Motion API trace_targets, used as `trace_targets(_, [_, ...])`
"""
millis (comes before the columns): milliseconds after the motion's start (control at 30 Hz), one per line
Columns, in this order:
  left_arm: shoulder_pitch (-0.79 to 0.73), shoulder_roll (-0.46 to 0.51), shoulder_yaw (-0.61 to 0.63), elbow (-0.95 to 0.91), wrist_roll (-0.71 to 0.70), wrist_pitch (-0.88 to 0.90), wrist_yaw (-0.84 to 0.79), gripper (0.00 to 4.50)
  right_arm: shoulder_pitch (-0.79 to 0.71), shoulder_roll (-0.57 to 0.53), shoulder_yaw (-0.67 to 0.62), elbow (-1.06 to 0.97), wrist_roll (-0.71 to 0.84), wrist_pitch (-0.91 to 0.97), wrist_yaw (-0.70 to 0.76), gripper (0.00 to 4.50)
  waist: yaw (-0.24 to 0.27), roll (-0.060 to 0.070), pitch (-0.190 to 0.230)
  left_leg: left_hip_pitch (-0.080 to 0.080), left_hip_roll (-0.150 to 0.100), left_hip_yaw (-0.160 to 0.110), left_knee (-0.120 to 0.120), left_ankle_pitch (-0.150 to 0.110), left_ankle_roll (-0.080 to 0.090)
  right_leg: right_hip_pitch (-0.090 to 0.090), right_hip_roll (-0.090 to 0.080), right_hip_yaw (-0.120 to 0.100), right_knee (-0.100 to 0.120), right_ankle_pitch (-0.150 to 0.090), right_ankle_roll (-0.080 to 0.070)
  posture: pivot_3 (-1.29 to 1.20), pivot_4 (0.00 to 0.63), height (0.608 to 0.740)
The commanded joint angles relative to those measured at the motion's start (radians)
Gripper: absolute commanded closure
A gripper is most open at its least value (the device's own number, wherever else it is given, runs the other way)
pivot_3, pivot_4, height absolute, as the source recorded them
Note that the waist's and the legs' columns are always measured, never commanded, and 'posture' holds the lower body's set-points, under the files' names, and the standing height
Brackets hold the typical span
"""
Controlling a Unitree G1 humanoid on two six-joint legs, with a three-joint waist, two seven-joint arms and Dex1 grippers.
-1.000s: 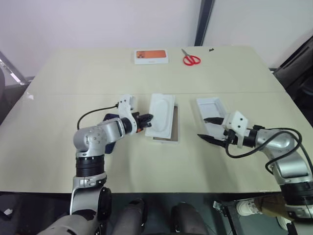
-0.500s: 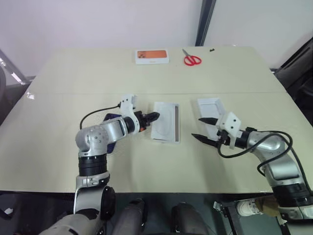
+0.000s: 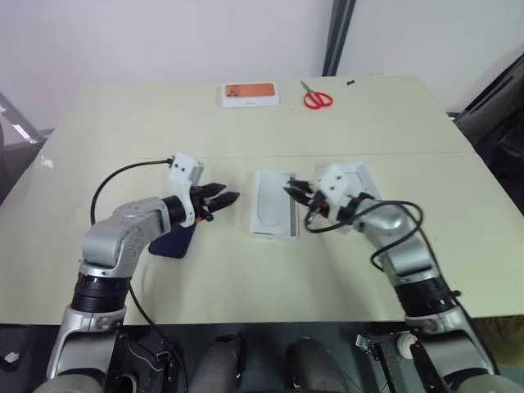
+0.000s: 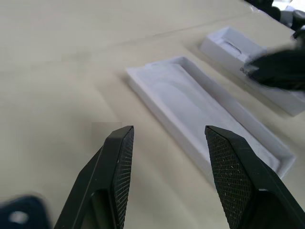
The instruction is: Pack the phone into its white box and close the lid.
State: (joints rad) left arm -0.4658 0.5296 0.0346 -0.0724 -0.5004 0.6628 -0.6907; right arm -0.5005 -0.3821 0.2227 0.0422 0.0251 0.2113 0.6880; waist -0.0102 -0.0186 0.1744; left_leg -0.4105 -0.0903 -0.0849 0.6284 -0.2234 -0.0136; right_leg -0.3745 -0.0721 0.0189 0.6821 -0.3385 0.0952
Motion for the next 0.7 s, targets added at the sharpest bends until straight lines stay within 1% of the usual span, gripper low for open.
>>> trace_targets(33, [0.036, 0.065, -0.011, 0.044, 0.093, -0.204, -0.108, 1.98, -0.059, 0.024, 0.054, 0.021, -0.070, 0.007, -0.028, 4.04, -0.003, 0.000, 0.000, 0.000, 0.000, 0.000, 0.000, 0.000, 0.000, 0.000, 0.000, 0.000, 0.000, 0.000, 0.000, 0.00, 0.150, 0.734])
trace_targets(100, [0.049, 0.081, -0.022, 0.090, 0.151, -0.293, -0.108, 1.98, -0.081, 0.024, 0.099, 0.049, -0.126, 0.013, -0.035, 4.04, -0.003, 0.001, 0.000, 0.000, 0.000, 0.000, -0.001, 0.000, 0.000, -0.001, 0.000, 0.000, 0.000, 0.000, 0.000, 0.00, 0.150, 0.734])
trace_targets(233, [0.060, 0.071, -0.007, 0.117, 0.164, -0.348, -0.122, 1.98, -0.123, 0.035, 0.133, 0.075, -0.161, 0.075, -0.022, 4.04, -0.002, 0.000, 0.000, 0.000, 0.000, 0.000, -0.001, 0.000, 0.001, -0.004, 0.000, 0.000, 0.000, 0.000, 0.000, 0.00, 0.150, 0.734])
trace_targets(333, [0.074, 0.061, -0.001, 0.093, 0.142, -0.330, -0.130, 1.98, -0.131, -0.003, 0.183, 0.072, -0.198, 0.081, 0.040, 4.04, -0.002, 0.000, 0.000, -0.001, 0.000, 0.000, -0.001, -0.001, 0.002, -0.005, 0.000, 0.000, 0.000, 0.000, 0.000, 0.00, 0.150, 0.734])
trace_targets(500, [0.073, 0.046, 0.006, 0.089, 0.147, -0.331, -0.115, 1.98, -0.140, -0.051, 0.190, 0.038, -0.197, 0.114, 0.128, 4.04, -0.004, 0.000, 0.000, -0.001, 0.000, 0.000, -0.001, -0.003, 0.005, -0.005, 0.000, 0.000, 0.000, 0.000, 0.000, 0.00, 0.150, 0.734])
trace_targets(700, [0.063, 0.038, -0.002, 0.087, 0.147, -0.314, -0.109, 1.98, -0.152, -0.122, 0.215, 0.035, -0.257, 0.112, 0.178, 4.04, -0.004, 0.000, 0.000, -0.001, 0.000, 0.000, -0.001, -0.003, 0.005, -0.005, 0.000, 0.000, 0.001, 0.000, 0.000, 0.00, 0.150, 0.734])
